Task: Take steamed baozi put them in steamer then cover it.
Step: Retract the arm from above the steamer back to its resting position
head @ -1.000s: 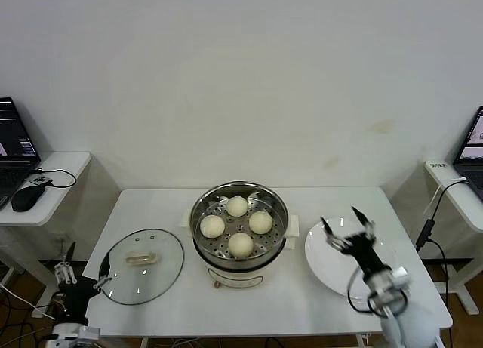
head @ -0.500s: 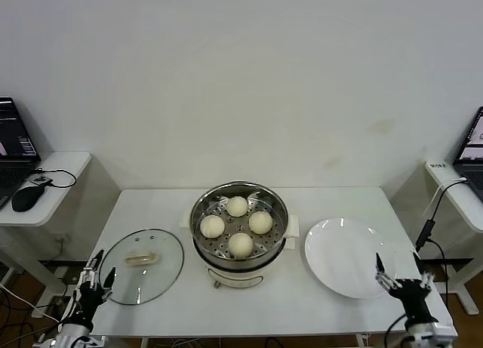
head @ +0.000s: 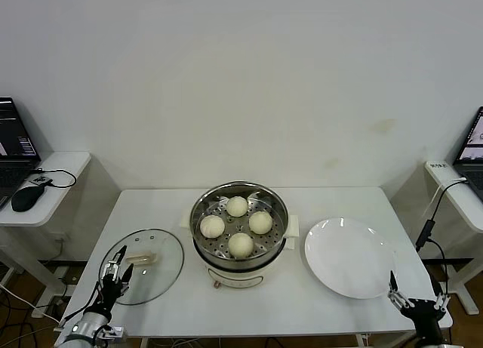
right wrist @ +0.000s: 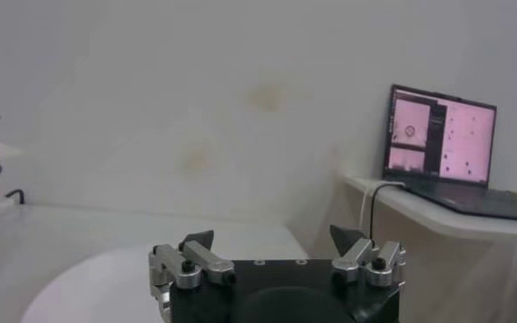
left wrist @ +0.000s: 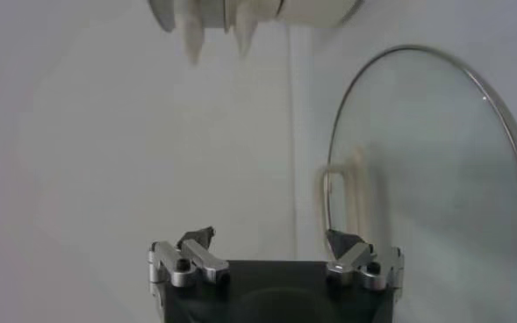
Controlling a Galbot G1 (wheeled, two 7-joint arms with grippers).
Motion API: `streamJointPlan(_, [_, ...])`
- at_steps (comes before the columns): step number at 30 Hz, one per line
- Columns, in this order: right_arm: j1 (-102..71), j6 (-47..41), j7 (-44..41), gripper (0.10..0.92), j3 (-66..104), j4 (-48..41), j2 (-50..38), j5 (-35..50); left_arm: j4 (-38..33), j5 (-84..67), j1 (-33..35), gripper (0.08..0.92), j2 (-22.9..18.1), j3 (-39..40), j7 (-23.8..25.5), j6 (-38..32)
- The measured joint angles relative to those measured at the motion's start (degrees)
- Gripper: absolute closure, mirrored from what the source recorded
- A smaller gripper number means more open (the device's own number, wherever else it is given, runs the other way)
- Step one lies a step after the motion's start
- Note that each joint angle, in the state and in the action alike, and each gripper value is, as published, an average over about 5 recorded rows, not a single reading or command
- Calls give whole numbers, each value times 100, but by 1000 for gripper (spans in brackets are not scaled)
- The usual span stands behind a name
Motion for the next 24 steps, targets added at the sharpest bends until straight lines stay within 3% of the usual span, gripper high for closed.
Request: streamJointPlan(24, [-102, 35, 10, 203, -42, -100, 118, -155, 873, 13, -1007, 178, -41, 420, 63, 5])
